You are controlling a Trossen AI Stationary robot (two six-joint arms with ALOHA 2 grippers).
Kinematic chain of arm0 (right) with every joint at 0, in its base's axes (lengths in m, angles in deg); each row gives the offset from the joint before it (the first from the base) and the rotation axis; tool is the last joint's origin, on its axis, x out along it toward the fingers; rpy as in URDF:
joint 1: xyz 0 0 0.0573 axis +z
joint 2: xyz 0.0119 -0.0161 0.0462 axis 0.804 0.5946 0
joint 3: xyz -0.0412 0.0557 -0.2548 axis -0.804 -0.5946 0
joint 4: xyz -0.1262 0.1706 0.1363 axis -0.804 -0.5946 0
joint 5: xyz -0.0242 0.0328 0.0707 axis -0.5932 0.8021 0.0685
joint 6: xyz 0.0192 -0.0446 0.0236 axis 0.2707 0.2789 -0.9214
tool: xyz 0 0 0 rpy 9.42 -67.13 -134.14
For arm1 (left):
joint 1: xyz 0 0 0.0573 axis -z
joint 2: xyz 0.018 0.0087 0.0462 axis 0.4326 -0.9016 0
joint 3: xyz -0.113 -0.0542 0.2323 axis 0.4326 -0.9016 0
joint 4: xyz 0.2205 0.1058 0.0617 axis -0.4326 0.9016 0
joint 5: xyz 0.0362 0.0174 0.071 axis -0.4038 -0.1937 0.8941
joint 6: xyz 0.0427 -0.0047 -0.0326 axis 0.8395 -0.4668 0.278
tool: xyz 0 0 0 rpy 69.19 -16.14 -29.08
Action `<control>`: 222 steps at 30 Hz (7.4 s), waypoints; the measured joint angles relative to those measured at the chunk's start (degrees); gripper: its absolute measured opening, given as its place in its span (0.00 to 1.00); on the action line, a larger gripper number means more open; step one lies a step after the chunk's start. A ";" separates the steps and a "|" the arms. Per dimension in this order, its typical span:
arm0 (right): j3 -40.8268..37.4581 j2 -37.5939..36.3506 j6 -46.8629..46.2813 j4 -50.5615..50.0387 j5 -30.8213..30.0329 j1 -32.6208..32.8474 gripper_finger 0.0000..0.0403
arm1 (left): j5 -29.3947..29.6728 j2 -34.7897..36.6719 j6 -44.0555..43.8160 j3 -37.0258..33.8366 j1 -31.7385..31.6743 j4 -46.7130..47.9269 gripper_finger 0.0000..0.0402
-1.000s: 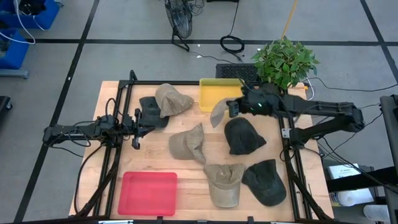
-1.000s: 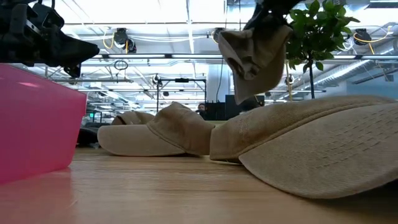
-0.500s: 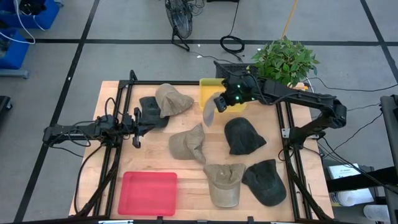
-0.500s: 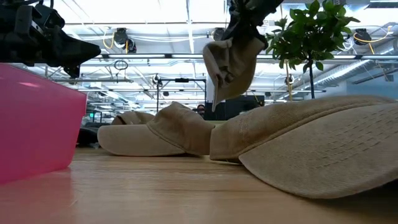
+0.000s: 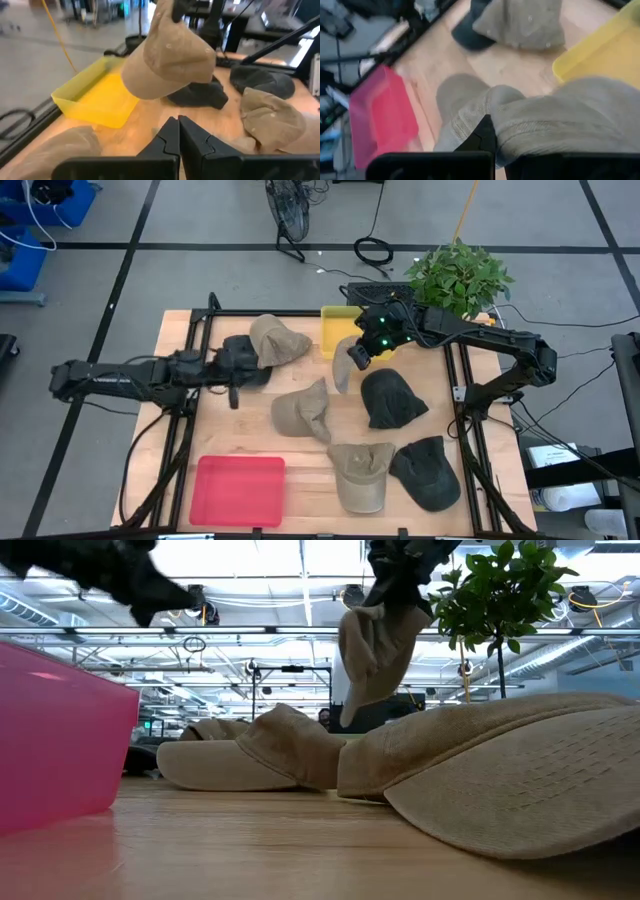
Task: Pick & Place hat
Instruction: Put the brown cap into the yellow bin
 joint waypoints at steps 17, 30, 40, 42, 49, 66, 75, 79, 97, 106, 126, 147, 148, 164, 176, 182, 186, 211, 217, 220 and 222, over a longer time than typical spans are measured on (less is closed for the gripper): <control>9.64 -0.46 20.45 -22.56 1.13 5.07 0.00 | 0.12 -31.12 8.50 29.48 0.00 1.44 0.30; 14.01 1.41 32.77 -27.30 -6.19 11.68 0.00 | 1.52 -40.10 5.42 29.64 0.00 -12.03 0.67; 14.01 2.68 39.48 -23.34 -5.98 15.17 0.00 | -12.39 -43.09 5.38 34.63 -5.46 -8.63 0.69; 13.99 2.78 40.62 -22.52 -5.97 15.64 0.00 | -15.59 -45.06 7.31 37.93 -6.22 -7.95 0.69; 13.99 2.77 41.26 -20.41 -6.19 17.73 0.00 | -25.15 -51.77 13.29 49.75 -9.15 4.64 0.69; 13.99 2.88 41.14 -16.73 -7.66 19.04 0.00 | -35.70 -63.02 21.14 61.31 -8.89 11.47 0.69; 13.97 2.88 42.73 -13.32 -5.05 19.26 0.00 | -35.40 -63.17 23.36 61.22 -8.74 10.63 0.69; 13.97 3.22 41.59 -13.29 -1.38 19.32 0.00 | -36.01 -62.83 21.77 61.22 -9.63 7.85 0.69; 13.94 3.83 44.88 -15.64 -7.74 19.61 0.00 | -46.39 -62.78 21.06 61.20 -8.69 10.74 0.69; 13.88 3.25 45.83 -12.23 -13.67 19.56 0.00 | -38.30 -62.74 20.90 61.20 -8.74 11.73 0.67; 13.86 3.20 41.14 -12.67 -18.37 19.58 0.02 | -35.91 -62.63 21.19 61.28 -8.79 14.29 0.19; 14.03 2.11 33.74 -16.92 -28.49 19.58 0.25 | -28.66 -62.91 22.33 61.09 -9.21 15.42 0.05; 14.03 2.01 33.74 -16.96 -28.49 19.58 0.27 | -27.52 -62.91 22.34 61.09 -9.14 15.22 0.05; 12.89 -3.45 8.14 -27.26 -29.08 20.20 0.36 | -12.83 -58.18 8.92 60.40 -15.65 19.50 0.02; -14.59 -16.28 -12.00 -9.20 -36.39 25.72 0.35 | -9.83 -50.31 -19.04 41.96 -22.27 -8.01 0.02; -26.88 -22.06 -16.92 0.78 -36.38 26.15 0.34 | -2.72 -55.24 -30.59 36.63 -20.59 -23.14 0.02; -30.68 -25.14 -18.36 0.75 -36.29 26.14 0.29 | 1.16 -59.50 -33.34 37.29 -19.48 -35.56 0.02; -32.11 -32.23 -6.54 -3.69 -35.99 26.08 0.01 | 22.15 -83.09 -46.71 48.70 -15.74 -43.37 0.06; -32.11 -32.77 -5.33 -3.74 -36.05 26.08 0.00 | 25.48 -83.11 -49.01 48.69 -14.29 -40.74 0.04; -32.11 -32.94 -5.21 -3.75 -36.06 25.76 0.00 | 25.55 -83.11 -48.37 48.69 -14.14 -40.44 0.05; -32.11 -32.99 -5.04 -3.72 -36.07 25.48 0.00 | 25.43 -83.09 -47.56 48.69 -14.36 -39.32 0.08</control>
